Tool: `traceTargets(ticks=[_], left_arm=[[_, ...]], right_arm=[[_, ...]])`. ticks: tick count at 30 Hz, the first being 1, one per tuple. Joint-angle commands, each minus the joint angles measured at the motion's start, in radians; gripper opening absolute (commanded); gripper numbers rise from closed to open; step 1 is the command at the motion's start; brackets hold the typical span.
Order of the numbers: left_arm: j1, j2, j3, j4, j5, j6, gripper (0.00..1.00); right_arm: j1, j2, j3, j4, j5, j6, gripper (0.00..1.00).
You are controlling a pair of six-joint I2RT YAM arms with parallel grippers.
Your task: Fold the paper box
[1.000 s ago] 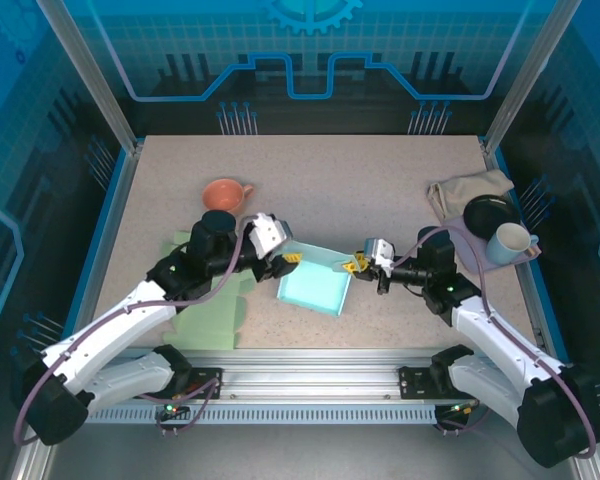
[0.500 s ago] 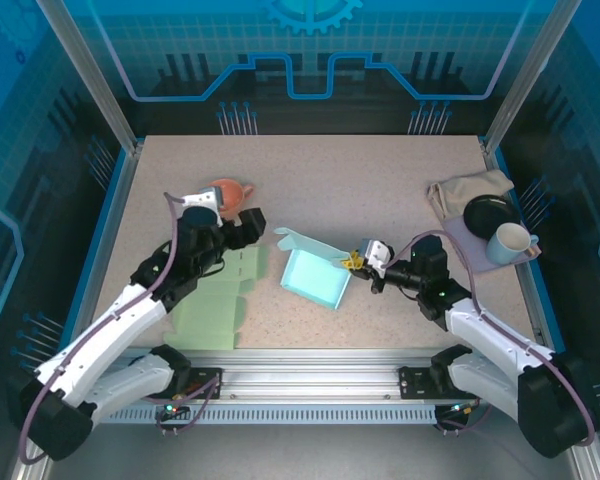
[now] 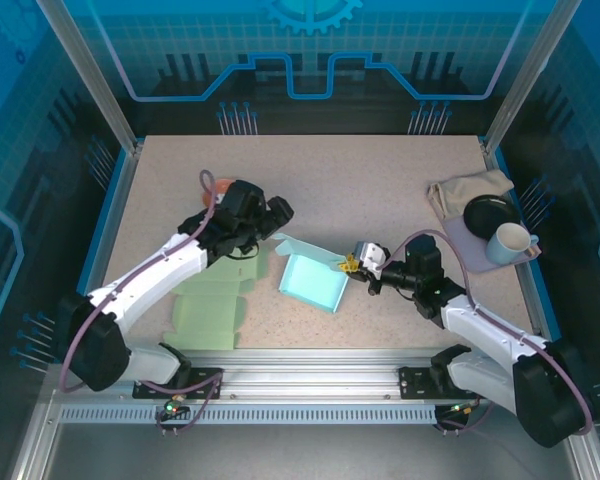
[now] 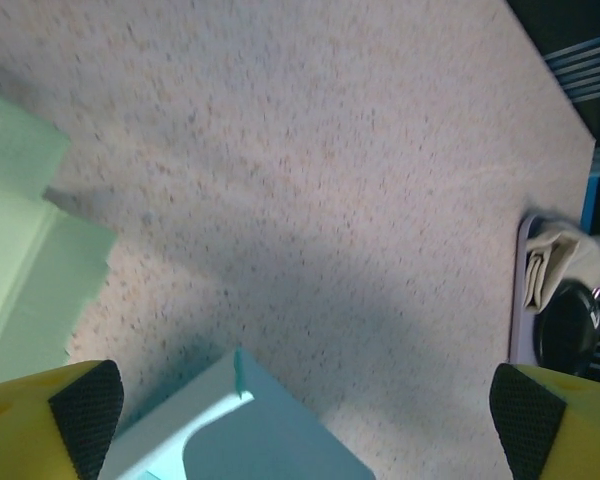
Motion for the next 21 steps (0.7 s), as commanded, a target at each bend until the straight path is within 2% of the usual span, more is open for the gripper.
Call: traceTargets(ticks=[1,8,21], left_arm=[[-0.031,0.022,0.017,-0.017,0.011,-0.047,0.94],[-0.105,0.046,0.014,0.019,0.003,-0.059,0.85],[-0.156,0.086,-0.013,0.074,0.023,-0.081,0.64]], right_arm=[[0.019,0.014,0.015,0.017,0.001,-0.021,0.00],[0.027,0.047,0.018,0.022,0.040,-0.036,0.00],[0.082,0.065,0.042,-0.041,0.157,-0.086,0.01]])
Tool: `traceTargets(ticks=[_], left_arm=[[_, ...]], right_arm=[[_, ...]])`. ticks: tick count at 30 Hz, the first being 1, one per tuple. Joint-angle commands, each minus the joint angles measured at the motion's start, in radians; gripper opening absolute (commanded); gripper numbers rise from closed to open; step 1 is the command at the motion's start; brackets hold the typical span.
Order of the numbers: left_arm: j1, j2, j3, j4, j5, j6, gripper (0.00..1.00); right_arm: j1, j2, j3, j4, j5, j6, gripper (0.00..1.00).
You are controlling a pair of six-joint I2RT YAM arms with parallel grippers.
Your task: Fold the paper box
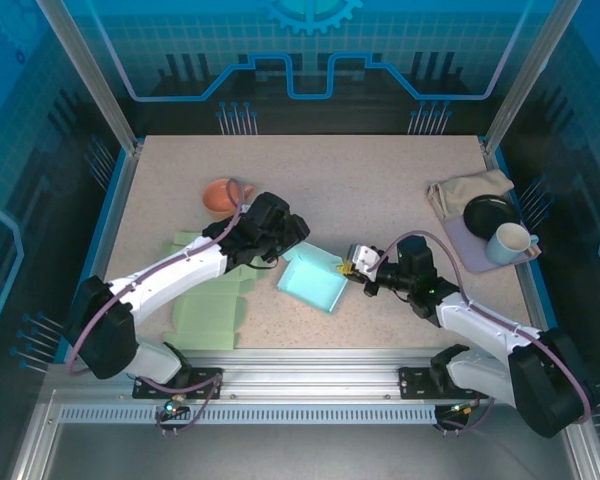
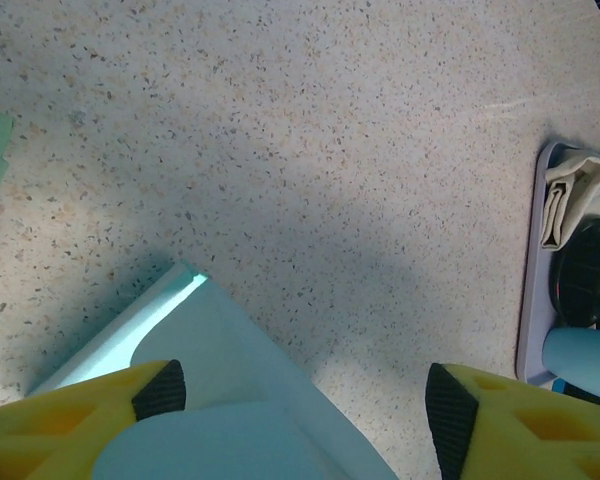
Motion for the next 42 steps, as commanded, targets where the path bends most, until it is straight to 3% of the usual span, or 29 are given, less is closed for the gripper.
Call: traceTargets(ticks=[1,9,17,22,28,32,36,42], left_arm=[[-0.028,0.010,-0.016,0.034,0.018,-0.011,0.62],[-0.033,0.003,-0.104,0.030,-0.040,-0.012,0.59],[-0.036,-0.011,-0.224,0.088,-0.058,-0.058,0.54],[-0.047,-0.007,-0.239,0.086,-0.084,-0.067,0.53],[-0.054,0.018,-0.233,0.078,-0.114,-0.082,0.55],[-0.059,0.040,-0.213,0.064,-0.134,-0.088,0.56],[-0.072,0.065,-0.199,0.062,-0.146,-0.094,0.56],[-0.096,0.098,-0.177,0.054,-0.169,-0.099,0.56]], right_arm=[[0.041,0.016,0.041,-0.022,0.048,-0.044,0.02],[0.108,0.007,0.066,-0.133,0.179,-0.066,0.13],[0.176,-0.034,0.070,-0.201,0.326,-0.004,0.32],[0.183,-0.087,0.090,-0.286,0.446,0.145,0.49],[0.183,-0.116,0.158,-0.501,0.546,0.307,0.53],[0.184,-0.156,0.166,-0.585,0.546,0.384,0.66],[0.186,-0.178,0.189,-0.663,0.581,0.472,0.66],[0.189,-0.271,0.209,-0.703,0.760,0.692,0.68]])
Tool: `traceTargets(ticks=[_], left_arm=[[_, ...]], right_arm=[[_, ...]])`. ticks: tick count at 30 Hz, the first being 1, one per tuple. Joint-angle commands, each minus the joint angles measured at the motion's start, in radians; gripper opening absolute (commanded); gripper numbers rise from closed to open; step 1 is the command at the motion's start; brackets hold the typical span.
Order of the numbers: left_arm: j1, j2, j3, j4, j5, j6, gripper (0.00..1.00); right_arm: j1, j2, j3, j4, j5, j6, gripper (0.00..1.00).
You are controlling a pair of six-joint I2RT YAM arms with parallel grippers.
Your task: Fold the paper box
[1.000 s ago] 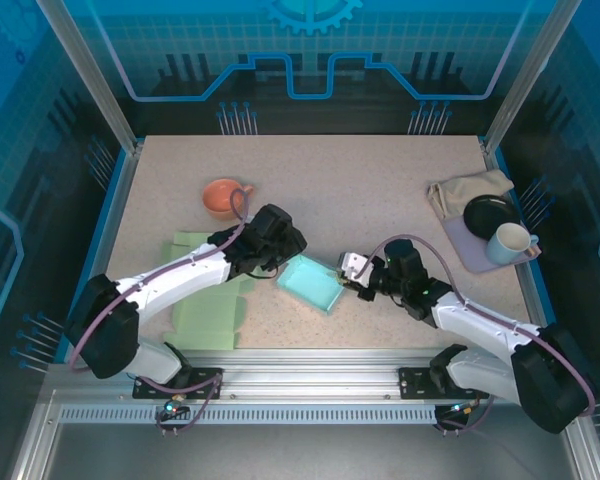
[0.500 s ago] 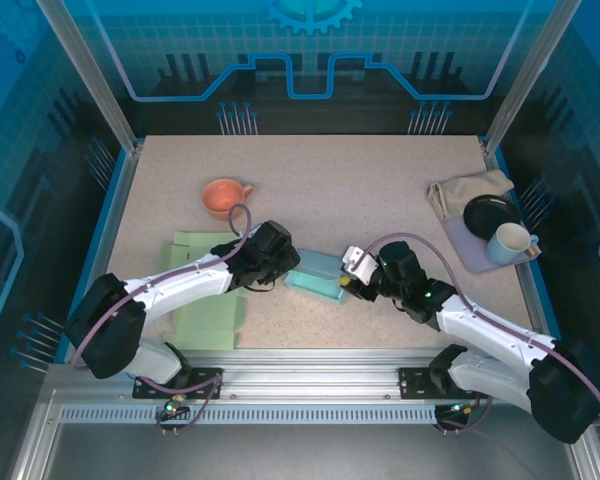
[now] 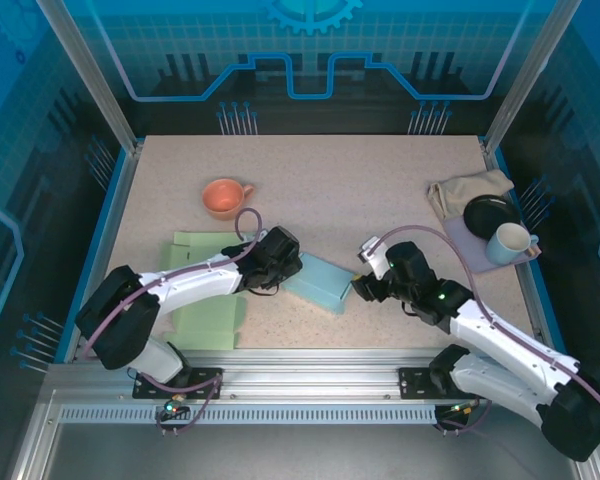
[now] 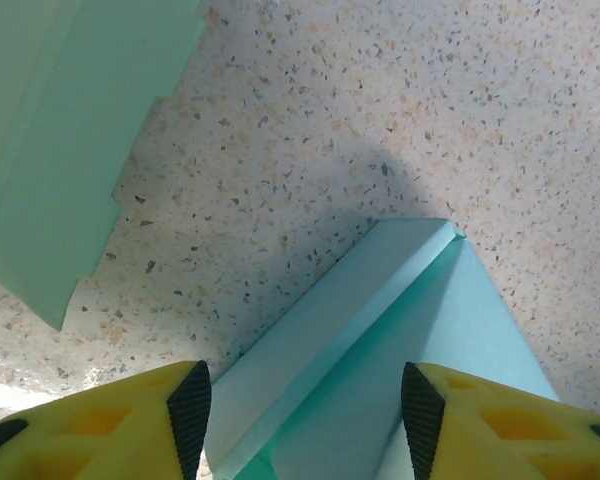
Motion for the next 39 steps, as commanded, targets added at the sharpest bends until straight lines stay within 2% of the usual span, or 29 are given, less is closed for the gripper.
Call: traceTargets(ticks=[1,4,7,8,12,15,21,25,34,39], left_arm=[[-0.019,0.024,0.038,-0.045,-0.046,-0.019,0.56],[-0.027,0.035,0.045,-0.060,-0.069,-0.019,0.57],[-0.033,0.048,0.050,-0.072,-0.081,-0.016,0.60],[-0.035,0.054,0.053,-0.076,-0.085,-0.011,0.62],[-0.038,0.078,0.060,-0.087,-0.088,0.002,0.64],[-0.039,0.087,0.056,-0.083,-0.084,0.010,0.64],[-0.042,0.087,0.033,-0.083,-0.099,0.022,0.63],[-0.043,0.097,0.017,-0.063,-0.095,0.030,0.64],[-0.033,0.161,0.056,-0.069,-0.112,0.104,0.66],[-0.030,0.154,0.083,-0.113,-0.166,0.138,0.70]], right_arm=[[0.010,-0.033,0.073,-0.096,0.115,0.231,0.68],[0.009,0.021,0.116,-0.149,0.079,0.358,0.70],[0.011,0.081,0.112,-0.142,0.101,0.518,0.87],[0.011,0.106,0.111,-0.140,0.106,0.574,0.88],[0.014,0.218,0.125,-0.134,0.081,0.727,0.89],[0.024,0.301,0.137,-0.136,0.084,0.775,0.88],[0.053,0.435,0.124,-0.074,0.099,0.796,0.87],[0.060,0.521,0.135,-0.025,0.064,0.775,0.79],[0.023,0.624,0.245,-0.060,0.175,0.679,0.78],[0.008,0.615,0.270,-0.062,0.151,0.681,0.78]])
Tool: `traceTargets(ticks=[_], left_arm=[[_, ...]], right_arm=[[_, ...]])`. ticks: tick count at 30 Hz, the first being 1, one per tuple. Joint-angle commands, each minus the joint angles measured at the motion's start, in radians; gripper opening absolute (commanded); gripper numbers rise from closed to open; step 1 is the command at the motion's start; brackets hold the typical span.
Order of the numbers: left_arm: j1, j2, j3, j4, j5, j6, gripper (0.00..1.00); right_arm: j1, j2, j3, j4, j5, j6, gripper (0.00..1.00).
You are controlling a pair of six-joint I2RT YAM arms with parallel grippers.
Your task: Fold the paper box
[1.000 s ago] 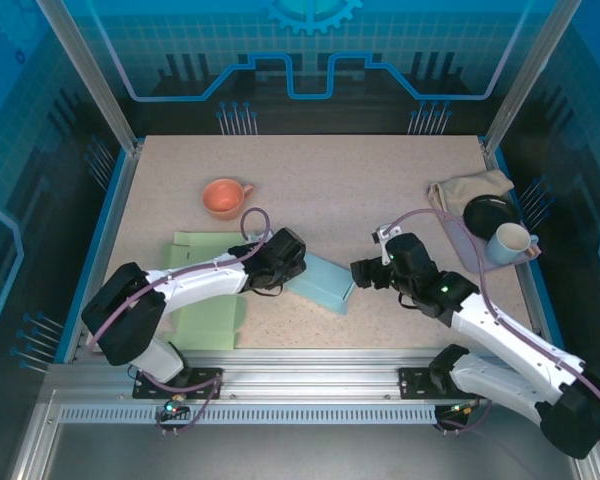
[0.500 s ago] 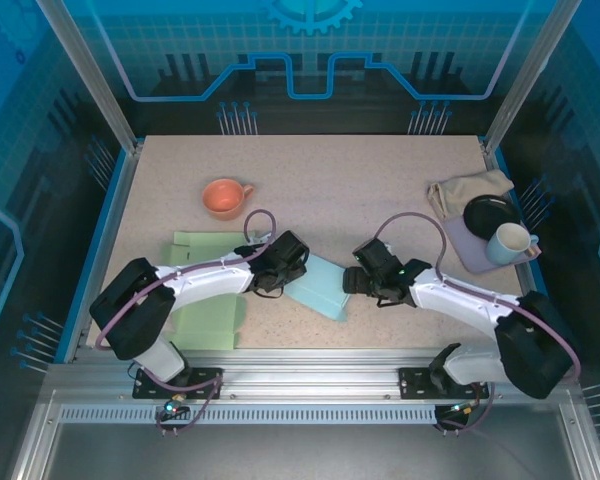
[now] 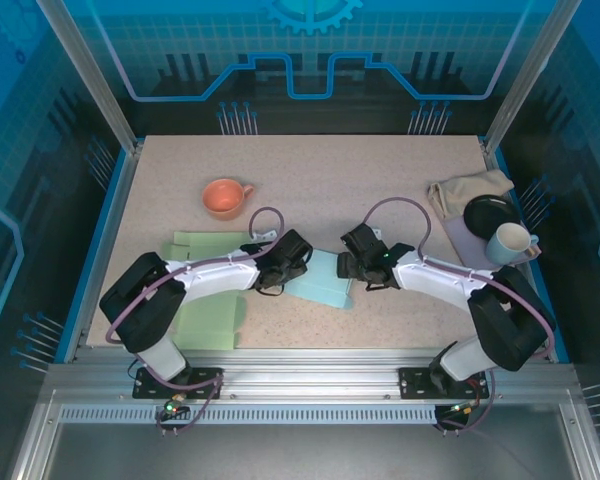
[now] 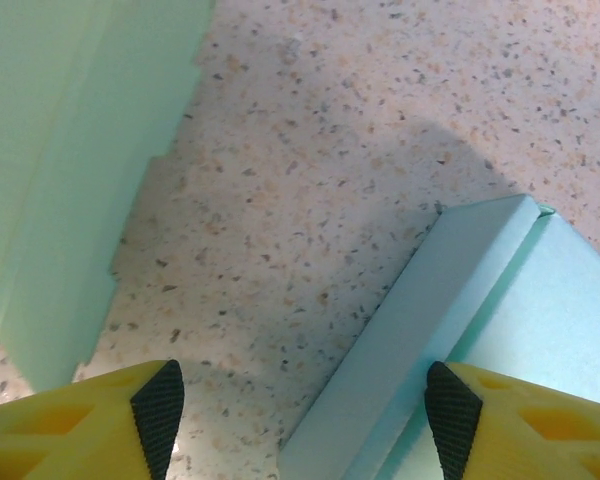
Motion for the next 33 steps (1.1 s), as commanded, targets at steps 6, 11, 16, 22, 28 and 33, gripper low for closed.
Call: traceTargets(ticks=[6,11,16,22,28,33], left_arm=[[0.001,0.020,-0.020,-0.032,0.005,0.067,0.71],[0.000,0.030,-0.042,0.002,0.026,0.058,0.71],[0.000,0.026,-0.043,0.014,0.047,0.050,0.71],[0.000,-0.003,-0.037,0.009,0.055,0.051,0.71],[-0.005,-0.067,-0.025,0.011,0.110,0.143,0.78],[-0.013,-0.103,-0.010,-0.031,0.133,0.139,0.95]], right_arm=[[0.008,-0.064,0.018,-0.056,-0.076,0.012,0.78],[0.016,-0.143,-0.044,-0.021,-0.155,0.041,0.76],[0.010,-0.102,-0.035,-0.014,-0.202,0.016,0.73],[-0.018,-0.003,-0.048,0.051,-0.298,0.001,0.67],[-0.035,0.002,-0.058,0.040,-0.254,-0.039,0.67],[-0.039,-0.030,-0.088,0.071,-0.256,-0.052,0.67]])
